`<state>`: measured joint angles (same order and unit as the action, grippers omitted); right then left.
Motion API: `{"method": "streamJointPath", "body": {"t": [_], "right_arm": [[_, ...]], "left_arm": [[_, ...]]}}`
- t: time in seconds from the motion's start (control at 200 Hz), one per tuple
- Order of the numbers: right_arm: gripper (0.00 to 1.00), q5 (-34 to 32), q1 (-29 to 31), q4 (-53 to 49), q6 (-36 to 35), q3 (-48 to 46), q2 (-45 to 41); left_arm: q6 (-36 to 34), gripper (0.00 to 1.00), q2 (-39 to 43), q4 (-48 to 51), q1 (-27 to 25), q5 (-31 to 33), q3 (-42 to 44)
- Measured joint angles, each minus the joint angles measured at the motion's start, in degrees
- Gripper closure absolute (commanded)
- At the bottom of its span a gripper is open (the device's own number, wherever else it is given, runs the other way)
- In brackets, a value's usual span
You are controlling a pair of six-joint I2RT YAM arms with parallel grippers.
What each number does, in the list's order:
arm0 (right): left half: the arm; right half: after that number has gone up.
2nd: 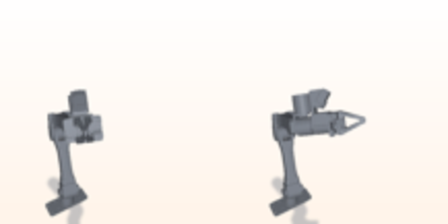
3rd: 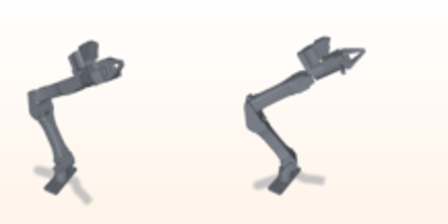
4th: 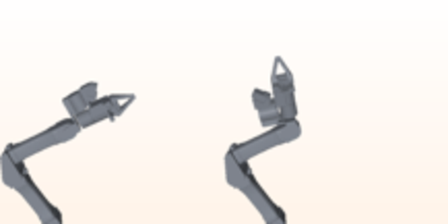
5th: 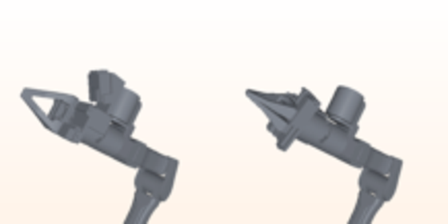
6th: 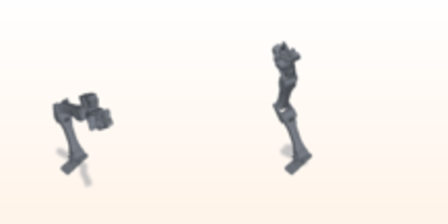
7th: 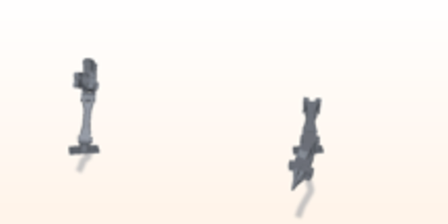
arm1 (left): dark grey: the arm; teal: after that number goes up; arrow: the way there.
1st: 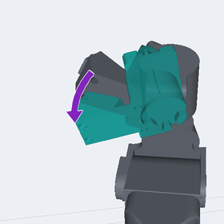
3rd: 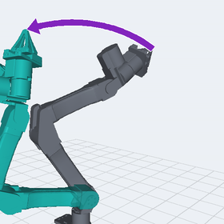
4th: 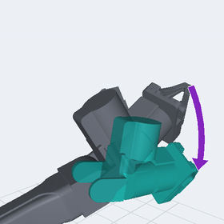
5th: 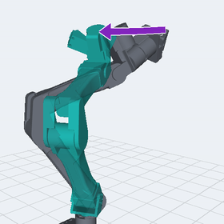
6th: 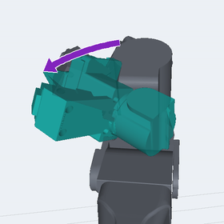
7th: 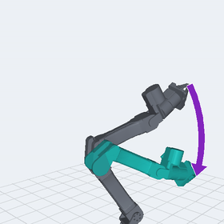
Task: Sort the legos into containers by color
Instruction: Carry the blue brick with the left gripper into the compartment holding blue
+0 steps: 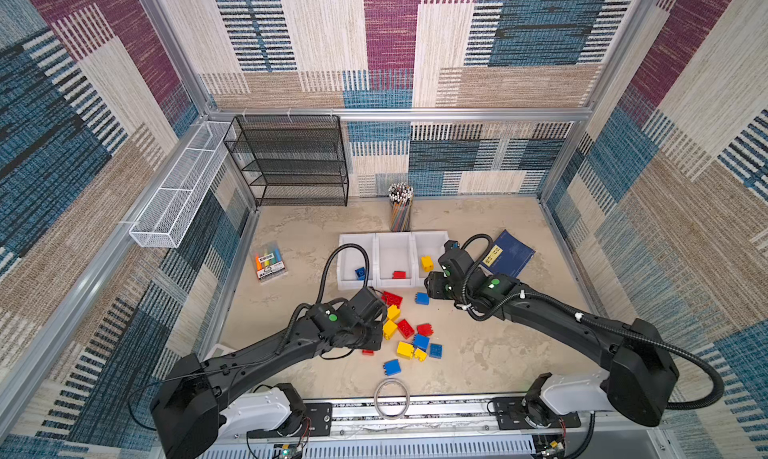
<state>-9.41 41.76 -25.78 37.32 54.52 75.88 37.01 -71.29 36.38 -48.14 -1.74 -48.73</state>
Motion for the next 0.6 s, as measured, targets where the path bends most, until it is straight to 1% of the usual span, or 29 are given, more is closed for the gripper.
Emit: {"method": "streamJointPath", "body": {"t": [0.115, 0.306, 0.431, 0.601], "right_arm": [[0.45, -1.70, -0.79, -1.14, 0.81, -0.83, -4.31], [0.45, -3.65, -1.09, -3.82, 1.62, -2.29, -8.81], [0.45, -3.67, -1.22, -4.96, 2.29, -3.37, -10.40], [0.45, -3.63, -1.22, -5.66, 3.32, -4.35, -11.08]], "left_arm": [[-4.39, 0.75, -5.57, -1.31, 4.09, -0.61, -6.12], [-10.01, 0.75, -12.52, -3.23, 14.64, -3.15, -14.40], [-13.75, 0.74, -17.73, -4.35, 21.33, -3.15, -20.94], [-16.65, 0.73, -24.83, -5.20, 27.93, -3.34, -25.11]]}}
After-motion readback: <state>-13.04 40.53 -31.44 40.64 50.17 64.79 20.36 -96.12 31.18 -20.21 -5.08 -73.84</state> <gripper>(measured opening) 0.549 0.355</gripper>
